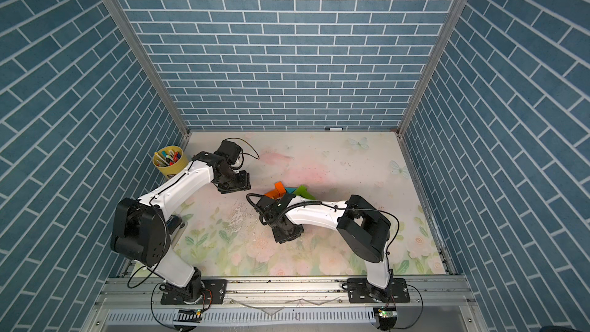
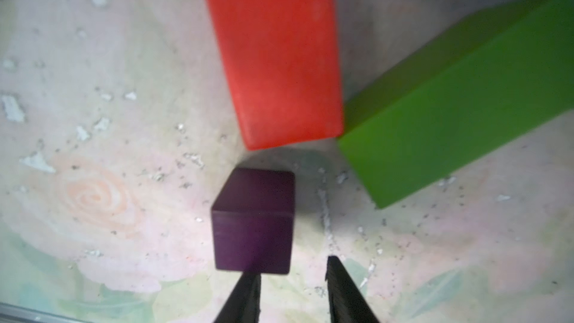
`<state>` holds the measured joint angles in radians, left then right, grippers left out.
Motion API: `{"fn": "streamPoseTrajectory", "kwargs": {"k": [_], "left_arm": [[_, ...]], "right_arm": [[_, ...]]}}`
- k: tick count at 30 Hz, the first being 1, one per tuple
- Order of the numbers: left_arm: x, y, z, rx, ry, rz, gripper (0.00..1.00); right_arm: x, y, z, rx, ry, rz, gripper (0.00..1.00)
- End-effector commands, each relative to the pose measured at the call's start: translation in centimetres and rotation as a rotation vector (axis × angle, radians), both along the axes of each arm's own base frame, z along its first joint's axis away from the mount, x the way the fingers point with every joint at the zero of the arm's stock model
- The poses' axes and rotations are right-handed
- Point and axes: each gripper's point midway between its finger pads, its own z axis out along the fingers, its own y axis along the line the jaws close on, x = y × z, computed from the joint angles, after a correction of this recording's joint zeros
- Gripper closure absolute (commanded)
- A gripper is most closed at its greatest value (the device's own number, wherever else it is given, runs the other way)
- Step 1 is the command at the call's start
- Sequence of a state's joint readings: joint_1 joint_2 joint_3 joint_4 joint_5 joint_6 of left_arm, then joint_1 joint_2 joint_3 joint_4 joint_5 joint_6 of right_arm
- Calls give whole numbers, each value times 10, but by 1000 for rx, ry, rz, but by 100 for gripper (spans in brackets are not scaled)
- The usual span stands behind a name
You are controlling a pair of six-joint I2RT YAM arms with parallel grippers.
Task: Assemble a heart with building blocks
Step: Assemble the building block at the center of the board.
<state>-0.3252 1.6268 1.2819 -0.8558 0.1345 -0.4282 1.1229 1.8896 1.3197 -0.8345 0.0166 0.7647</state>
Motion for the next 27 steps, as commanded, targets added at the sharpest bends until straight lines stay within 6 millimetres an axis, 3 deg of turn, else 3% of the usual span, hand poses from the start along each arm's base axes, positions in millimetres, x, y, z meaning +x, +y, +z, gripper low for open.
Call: {"fn": "streamPoseTrajectory", "kwargs": {"k": [1, 10, 14, 16, 27], "left_arm": [[-7, 2, 6, -20, -4, 15, 35], [-19, 6, 11, -29, -20, 22, 35], [-22, 10, 18, -15, -39, 20, 35], [-22, 12, 20, -9, -46, 19, 34], [-26, 17, 14, -2, -34, 18, 35]], "right_arm": [[16, -14, 5, -61, -39, -42, 63], [11, -7, 16, -11, -35, -45, 58], [7, 1, 20, -26, -44, -41, 39], [10, 0, 17, -55, -54, -57, 36], [16, -4, 6, -102, -54, -72, 39]]}}
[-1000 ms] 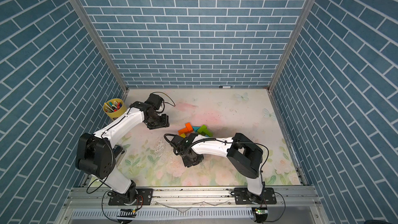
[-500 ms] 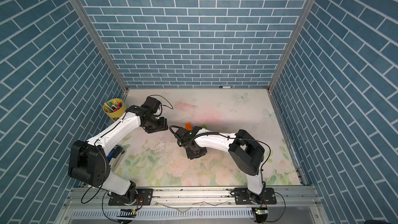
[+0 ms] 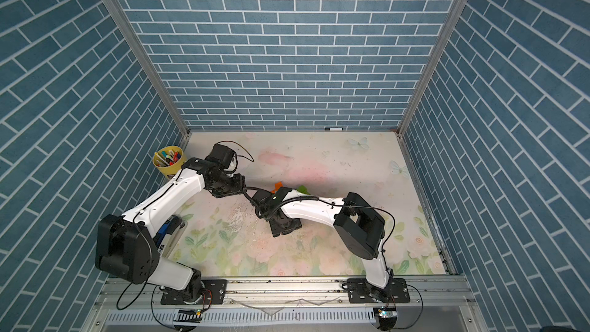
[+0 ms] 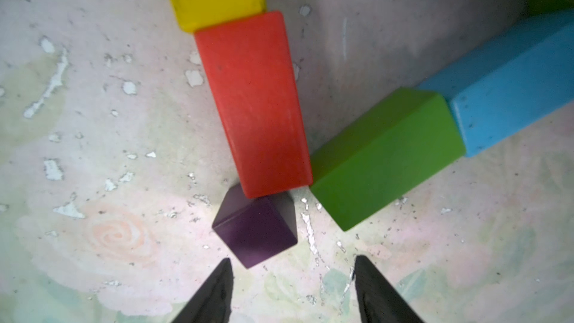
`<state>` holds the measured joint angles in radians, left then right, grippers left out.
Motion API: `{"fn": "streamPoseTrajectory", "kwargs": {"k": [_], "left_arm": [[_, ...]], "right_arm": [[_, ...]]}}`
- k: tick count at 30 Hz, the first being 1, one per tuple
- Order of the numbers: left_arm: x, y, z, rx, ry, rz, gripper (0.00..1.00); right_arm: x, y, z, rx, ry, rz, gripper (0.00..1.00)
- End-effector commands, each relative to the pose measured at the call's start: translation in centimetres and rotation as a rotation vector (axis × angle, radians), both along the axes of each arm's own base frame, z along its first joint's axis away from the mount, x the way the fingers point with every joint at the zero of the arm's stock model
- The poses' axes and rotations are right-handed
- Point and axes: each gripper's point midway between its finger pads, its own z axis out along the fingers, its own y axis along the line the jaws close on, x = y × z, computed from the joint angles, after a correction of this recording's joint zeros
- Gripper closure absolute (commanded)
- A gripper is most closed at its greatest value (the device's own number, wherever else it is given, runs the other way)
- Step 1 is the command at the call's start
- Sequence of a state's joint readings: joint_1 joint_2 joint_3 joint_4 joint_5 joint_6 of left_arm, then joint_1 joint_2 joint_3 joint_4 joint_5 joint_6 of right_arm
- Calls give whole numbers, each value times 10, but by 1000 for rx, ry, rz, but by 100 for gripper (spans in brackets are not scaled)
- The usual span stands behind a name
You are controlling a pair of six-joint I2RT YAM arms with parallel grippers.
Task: Assemble a heart with building blocks
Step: Assemble the building block at the center of the board.
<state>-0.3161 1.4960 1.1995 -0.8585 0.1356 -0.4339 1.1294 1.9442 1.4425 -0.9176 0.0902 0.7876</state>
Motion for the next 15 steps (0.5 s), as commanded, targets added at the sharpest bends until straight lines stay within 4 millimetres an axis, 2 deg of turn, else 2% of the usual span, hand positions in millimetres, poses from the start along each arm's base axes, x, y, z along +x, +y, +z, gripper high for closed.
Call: {"fn": "streamPoseTrajectory", "kwargs": {"k": [1, 5, 15], "left_arm": [[-5, 6, -2, 12, 9, 3, 35], [-4, 6, -4, 11, 10, 4, 35], [-4, 6, -3, 11, 8, 1, 35]], "right_arm": [[0, -14, -7, -60, 6, -55, 39], [2, -19, -9, -65, 6, -68, 43], [7, -25, -9, -64, -2, -85, 44]]}}
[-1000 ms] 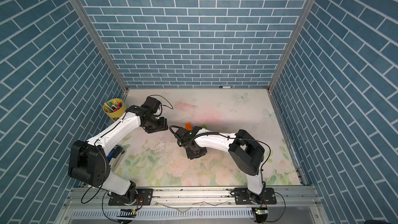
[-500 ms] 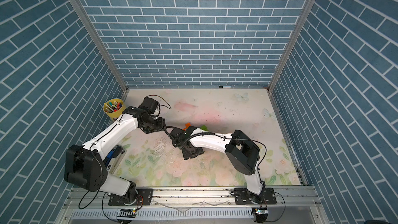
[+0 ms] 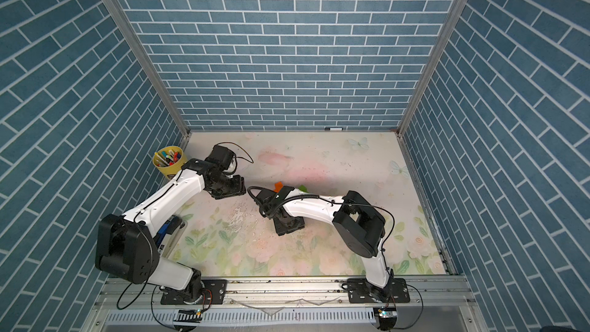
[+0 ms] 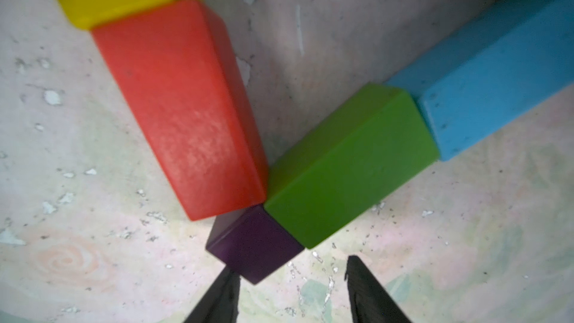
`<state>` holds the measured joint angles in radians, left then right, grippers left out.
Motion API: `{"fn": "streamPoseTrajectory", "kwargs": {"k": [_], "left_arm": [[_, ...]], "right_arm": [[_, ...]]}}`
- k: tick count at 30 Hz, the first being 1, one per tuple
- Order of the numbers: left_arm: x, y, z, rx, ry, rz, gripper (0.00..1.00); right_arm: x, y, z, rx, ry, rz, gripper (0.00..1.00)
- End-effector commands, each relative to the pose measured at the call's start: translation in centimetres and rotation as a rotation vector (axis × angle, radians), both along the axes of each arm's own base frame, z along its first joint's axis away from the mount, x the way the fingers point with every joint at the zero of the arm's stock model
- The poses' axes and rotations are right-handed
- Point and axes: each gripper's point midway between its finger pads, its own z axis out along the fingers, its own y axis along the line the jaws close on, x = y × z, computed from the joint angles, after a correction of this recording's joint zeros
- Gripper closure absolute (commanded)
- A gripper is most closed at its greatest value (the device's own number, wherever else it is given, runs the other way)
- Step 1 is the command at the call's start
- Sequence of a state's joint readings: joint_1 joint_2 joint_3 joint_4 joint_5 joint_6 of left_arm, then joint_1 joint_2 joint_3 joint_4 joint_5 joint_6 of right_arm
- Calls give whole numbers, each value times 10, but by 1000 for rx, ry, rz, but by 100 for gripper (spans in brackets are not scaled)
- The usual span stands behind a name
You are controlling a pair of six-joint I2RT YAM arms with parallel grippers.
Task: Assemble a heart with building blocks
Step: Assemble the building block at the center of the board.
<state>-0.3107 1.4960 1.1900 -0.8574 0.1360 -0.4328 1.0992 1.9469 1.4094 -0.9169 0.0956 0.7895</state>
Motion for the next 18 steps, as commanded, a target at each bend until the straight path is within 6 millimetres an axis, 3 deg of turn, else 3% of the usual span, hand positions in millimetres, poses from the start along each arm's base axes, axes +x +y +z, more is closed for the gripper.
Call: {"fn": "streamPoseTrajectory", "kwargs": {"k": [1, 12, 15, 18], "left_arm": [[-3, 4, -1, 8, 2, -3, 35], [-1, 3, 2, 3, -5, -4, 35], [-1, 3, 4, 0, -5, -3, 35], [0, 0, 9, -19, -14, -4, 35]], "right_arm": [[1, -9, 0, -29, -11, -48, 44], [3, 0, 7, -1, -14, -7, 42], [7, 1, 23, 9, -47, 8, 42], [18, -10, 54, -4, -121, 2, 41]]}}
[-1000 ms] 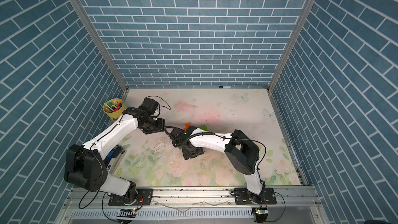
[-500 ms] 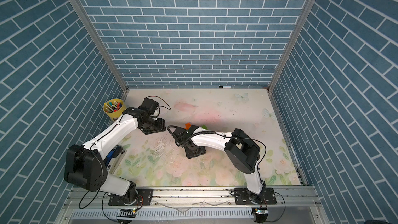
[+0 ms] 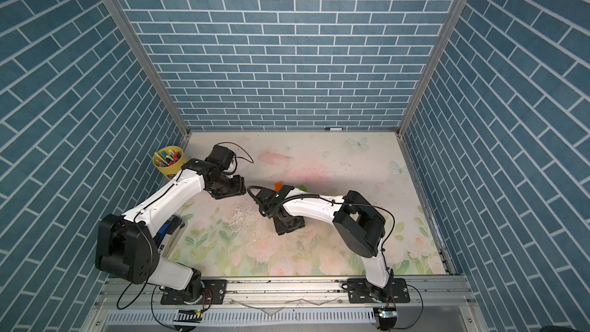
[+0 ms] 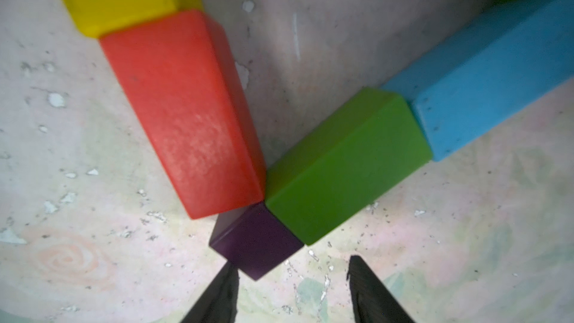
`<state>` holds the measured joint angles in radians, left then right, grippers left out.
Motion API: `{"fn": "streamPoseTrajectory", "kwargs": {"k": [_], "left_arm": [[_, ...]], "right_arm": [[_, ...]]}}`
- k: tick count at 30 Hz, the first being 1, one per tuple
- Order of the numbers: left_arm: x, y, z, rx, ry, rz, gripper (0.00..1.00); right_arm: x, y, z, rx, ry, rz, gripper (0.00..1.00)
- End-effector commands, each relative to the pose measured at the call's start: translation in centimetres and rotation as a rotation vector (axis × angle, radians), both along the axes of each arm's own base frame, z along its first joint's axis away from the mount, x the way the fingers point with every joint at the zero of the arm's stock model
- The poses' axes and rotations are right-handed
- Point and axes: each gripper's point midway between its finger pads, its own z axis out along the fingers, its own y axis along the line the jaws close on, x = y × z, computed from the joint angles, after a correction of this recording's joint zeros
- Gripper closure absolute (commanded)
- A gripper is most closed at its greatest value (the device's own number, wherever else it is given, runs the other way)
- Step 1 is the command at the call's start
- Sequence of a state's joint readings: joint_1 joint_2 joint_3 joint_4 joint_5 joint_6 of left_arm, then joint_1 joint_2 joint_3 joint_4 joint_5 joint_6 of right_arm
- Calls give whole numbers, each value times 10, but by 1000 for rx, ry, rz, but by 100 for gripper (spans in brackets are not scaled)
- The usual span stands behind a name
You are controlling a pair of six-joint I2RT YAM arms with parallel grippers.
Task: Assemble a heart with building blocks
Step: Assemble the building block at the center of the board.
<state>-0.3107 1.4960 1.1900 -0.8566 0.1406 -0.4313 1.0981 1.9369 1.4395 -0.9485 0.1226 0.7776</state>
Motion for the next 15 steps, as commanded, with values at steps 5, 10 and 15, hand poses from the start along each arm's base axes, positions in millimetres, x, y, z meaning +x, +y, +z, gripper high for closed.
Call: {"fn": "streamPoseTrajectory", "kwargs": {"k": [5, 10, 15], "left_arm": [[6, -4, 35, -56, -111, -9, 31], [15, 15, 89, -7, -359, 17, 28], [13, 62, 126, 149, -599, 171, 23]], "right_arm": [[48, -58, 107, 64, -266, -117, 37], [100, -152, 171, 148, -540, -394, 28], [133, -223, 206, -7, -788, -505, 24]]}}
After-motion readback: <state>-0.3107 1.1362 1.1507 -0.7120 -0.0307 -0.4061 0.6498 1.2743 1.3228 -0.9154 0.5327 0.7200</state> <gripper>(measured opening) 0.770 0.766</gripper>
